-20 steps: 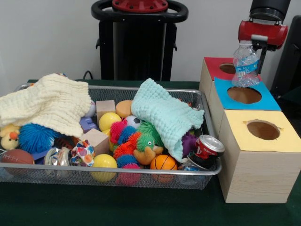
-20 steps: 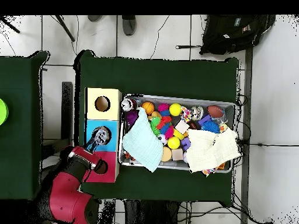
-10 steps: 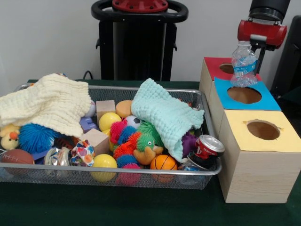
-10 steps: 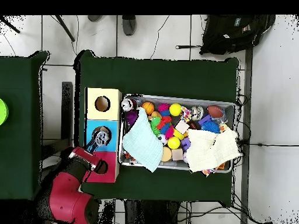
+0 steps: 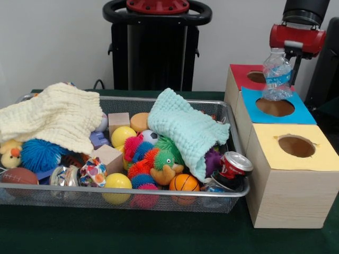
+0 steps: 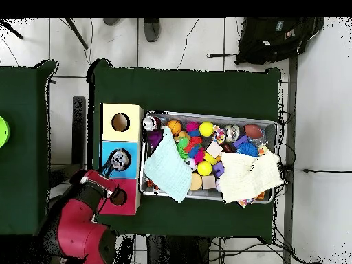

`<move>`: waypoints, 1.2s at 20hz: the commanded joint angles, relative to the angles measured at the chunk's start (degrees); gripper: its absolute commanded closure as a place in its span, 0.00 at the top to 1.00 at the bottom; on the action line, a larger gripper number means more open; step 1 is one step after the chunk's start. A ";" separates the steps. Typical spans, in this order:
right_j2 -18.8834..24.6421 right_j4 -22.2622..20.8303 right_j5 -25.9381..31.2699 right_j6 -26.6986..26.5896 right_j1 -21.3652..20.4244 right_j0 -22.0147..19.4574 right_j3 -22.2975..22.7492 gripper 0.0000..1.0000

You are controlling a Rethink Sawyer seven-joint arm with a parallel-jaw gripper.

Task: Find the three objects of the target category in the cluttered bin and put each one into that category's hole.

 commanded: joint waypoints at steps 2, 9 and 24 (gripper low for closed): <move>1.43 0.53 7.74 4.26 3.60 -1.31 -6.11 0.00; 1.85 0.30 7.44 4.60 5.05 -2.58 -8.06 0.00; 5.64 -3.01 5.90 4.16 2.77 -6.67 -7.49 1.00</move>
